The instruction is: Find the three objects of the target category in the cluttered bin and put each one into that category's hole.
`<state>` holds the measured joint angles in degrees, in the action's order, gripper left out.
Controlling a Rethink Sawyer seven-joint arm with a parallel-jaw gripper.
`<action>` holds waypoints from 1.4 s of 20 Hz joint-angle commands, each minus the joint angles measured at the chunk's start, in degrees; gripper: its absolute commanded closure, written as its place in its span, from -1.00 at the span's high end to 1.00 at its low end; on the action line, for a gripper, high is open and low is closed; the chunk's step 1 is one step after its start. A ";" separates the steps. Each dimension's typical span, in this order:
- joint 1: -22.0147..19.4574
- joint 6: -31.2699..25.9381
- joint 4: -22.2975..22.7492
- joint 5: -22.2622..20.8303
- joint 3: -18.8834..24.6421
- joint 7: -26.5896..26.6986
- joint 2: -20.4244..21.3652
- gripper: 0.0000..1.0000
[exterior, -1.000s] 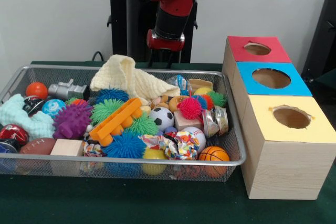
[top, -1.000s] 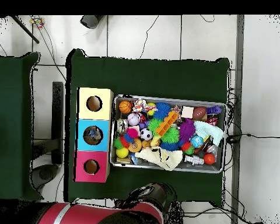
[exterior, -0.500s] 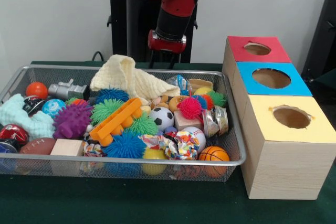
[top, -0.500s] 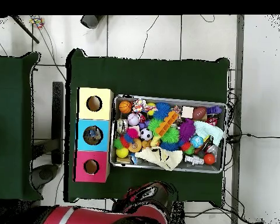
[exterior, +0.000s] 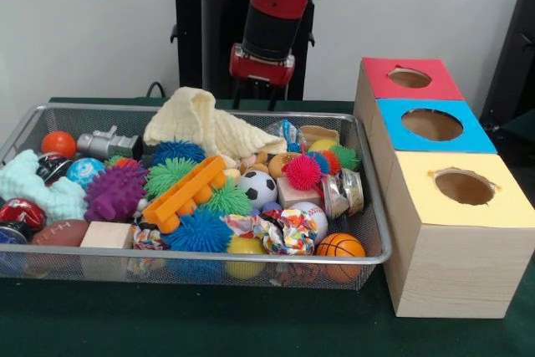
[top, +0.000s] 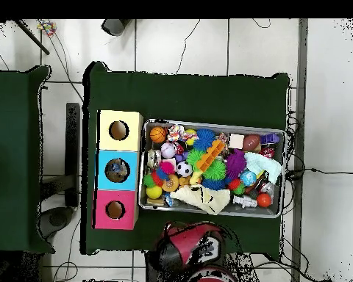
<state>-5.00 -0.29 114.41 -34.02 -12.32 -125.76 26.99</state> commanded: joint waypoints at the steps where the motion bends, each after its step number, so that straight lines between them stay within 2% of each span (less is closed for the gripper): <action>1: -2.07 -6.14 -7.13 4.15 9.37 -2.16 2.66 1.00; 5: -1.62 -6.94 -8.73 3.76 11.38 -1.05 1.82 1.00; 8: -1.47 -8.47 -8.79 3.88 12.71 -0.57 2.67 1.00; 14: 0.64 -10.95 -9.53 4.90 12.62 -1.14 4.18 1.00; 19: -1.86 -16.45 -5.01 6.43 16.60 1.17 11.73 1.00; 22: -3.66 -17.60 -2.47 7.06 19.02 1.86 15.78 1.00; 28: -6.40 -18.28 -0.09 7.73 22.39 1.67 20.47 1.00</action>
<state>-7.98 -15.10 115.74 -29.84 1.61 -125.76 39.97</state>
